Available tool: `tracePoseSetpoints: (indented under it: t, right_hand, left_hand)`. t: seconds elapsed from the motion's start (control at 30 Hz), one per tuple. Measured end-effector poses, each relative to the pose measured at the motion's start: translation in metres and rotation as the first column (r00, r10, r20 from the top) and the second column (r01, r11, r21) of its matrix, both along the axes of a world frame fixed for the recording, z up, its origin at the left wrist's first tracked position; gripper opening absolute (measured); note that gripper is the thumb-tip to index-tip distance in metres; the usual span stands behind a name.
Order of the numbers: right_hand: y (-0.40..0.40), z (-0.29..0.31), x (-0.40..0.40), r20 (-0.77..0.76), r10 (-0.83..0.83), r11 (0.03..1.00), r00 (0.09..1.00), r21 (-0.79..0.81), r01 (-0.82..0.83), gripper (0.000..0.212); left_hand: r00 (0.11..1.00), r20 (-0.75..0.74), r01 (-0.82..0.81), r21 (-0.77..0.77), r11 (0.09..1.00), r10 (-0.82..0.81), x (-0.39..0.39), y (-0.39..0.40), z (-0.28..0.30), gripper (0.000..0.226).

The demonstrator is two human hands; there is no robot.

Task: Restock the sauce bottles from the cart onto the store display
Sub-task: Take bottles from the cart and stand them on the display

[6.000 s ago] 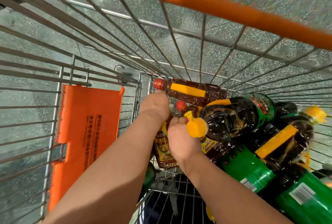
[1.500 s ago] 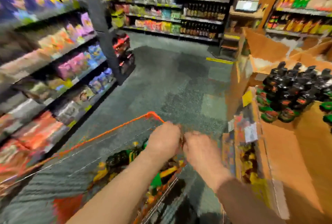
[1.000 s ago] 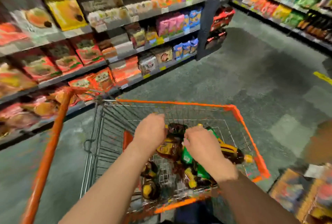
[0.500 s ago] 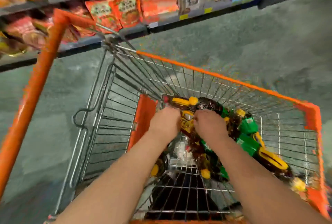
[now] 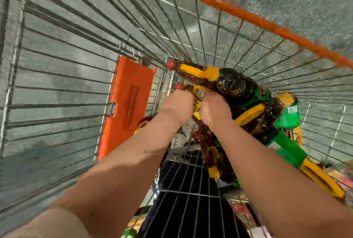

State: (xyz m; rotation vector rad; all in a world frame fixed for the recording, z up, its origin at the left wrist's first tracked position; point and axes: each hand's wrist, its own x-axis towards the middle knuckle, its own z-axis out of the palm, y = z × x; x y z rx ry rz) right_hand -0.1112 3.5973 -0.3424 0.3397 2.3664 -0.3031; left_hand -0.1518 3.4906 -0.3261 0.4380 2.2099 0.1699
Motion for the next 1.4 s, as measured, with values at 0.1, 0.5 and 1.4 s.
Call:
tracePoseSetpoints:
  t: [0.1, 0.5, 1.4]
  right_hand:
    - [0.003, -0.017, 0.0, 0.079, -0.035, 0.999, 0.996, 0.003, 0.035, 0.025]
    - [-0.012, -0.041, -0.011, -0.035, -0.037, 0.996, 0.999, 0.075, 0.04, 0.029]
    - [-0.01, 0.168, 0.063, -0.198, -0.243, 0.968, 0.95, -0.116, 0.224, 0.019]
  left_hand:
    - [1.0, 0.017, -0.009, -0.013, 1.0, 0.009, 0.004, 0.007, -0.02, 0.025]
    - [0.984, 0.097, -0.136, -0.134, 0.982, 0.15, 0.01, 0.014, -0.049, 0.026]
    - [0.94, -0.306, -0.029, 0.368, 0.929, 0.151, -0.019, -0.009, 0.171, 0.021]
